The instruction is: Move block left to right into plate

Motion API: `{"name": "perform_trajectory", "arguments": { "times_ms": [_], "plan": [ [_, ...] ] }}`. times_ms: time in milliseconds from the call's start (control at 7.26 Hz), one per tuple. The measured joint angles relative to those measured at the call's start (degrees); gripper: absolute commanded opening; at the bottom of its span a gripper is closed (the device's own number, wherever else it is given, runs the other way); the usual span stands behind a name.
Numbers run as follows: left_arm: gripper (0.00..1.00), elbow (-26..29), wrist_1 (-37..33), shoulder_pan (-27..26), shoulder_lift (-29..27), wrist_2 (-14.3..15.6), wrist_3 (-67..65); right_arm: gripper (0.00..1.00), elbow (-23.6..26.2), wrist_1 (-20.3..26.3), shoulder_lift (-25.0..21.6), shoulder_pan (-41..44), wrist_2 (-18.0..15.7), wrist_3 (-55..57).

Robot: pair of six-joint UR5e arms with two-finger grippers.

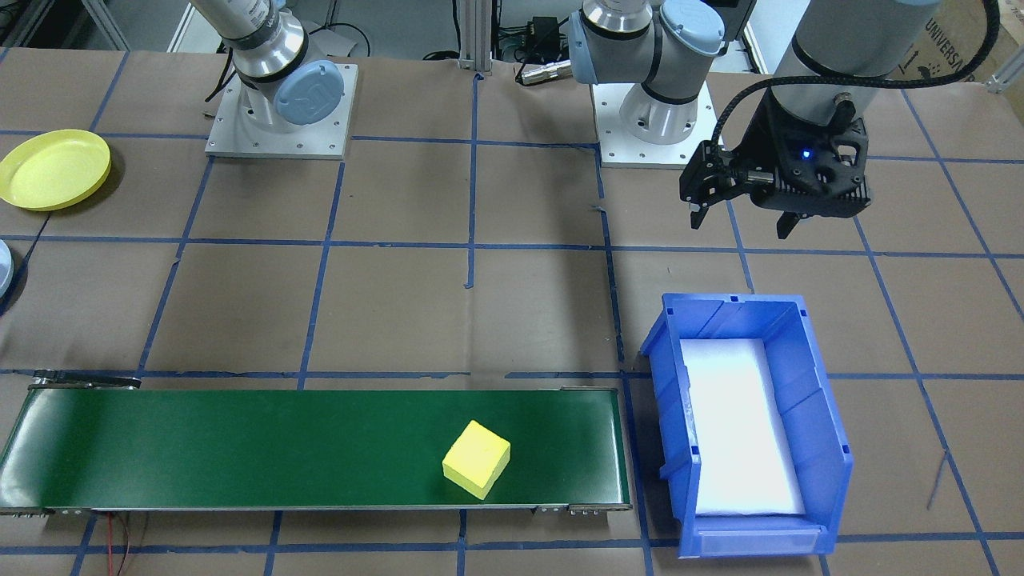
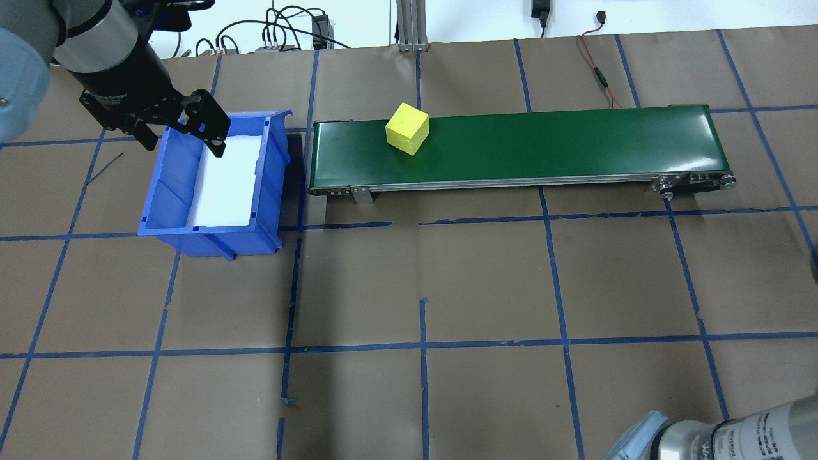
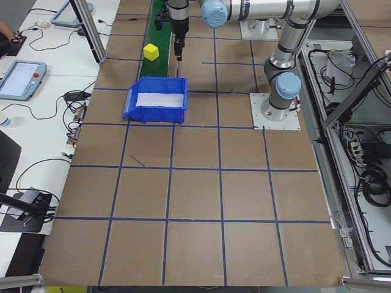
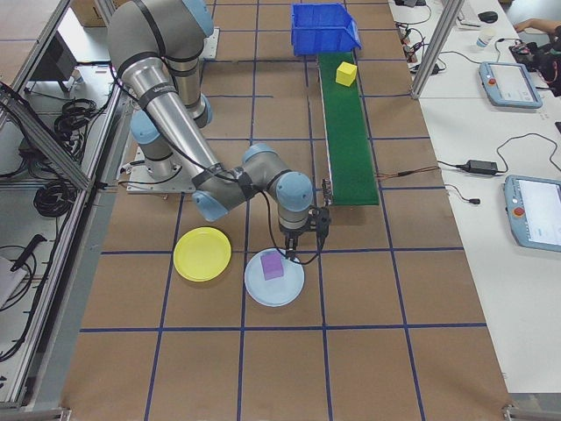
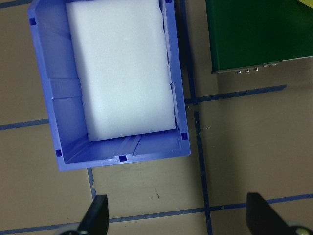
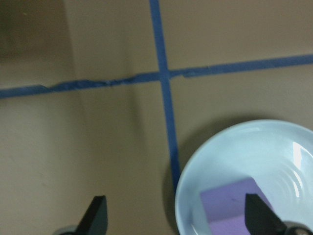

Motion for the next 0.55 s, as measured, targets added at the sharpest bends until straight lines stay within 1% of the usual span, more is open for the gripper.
{"name": "perform_trajectory", "arguments": {
  "times_ms": [138,276,413,551],
  "plan": [
    [1.00,0.08,-0.84,-0.11,0.27,0.40,0.03,1.00,-0.61,0.16,-0.60,5.46,2.49,5.39],
    [1.00,0.07,-1.60,-0.08,0.43,0.71,0.18,1.00,-1.02,-1.43,-0.61,12.16,6.09,12.76],
    [1.00,-0.06,-1.84,-0.07,0.49,0.80,0.32,1.00,-1.67,-4.69,0.29,19.02,8.61,20.09],
    [1.00,-0.24,-1.81,-0.06,0.54,0.78,0.37,1.00,-2.75,-7.72,1.76,25.35,9.74,26.75]
  ]
}}
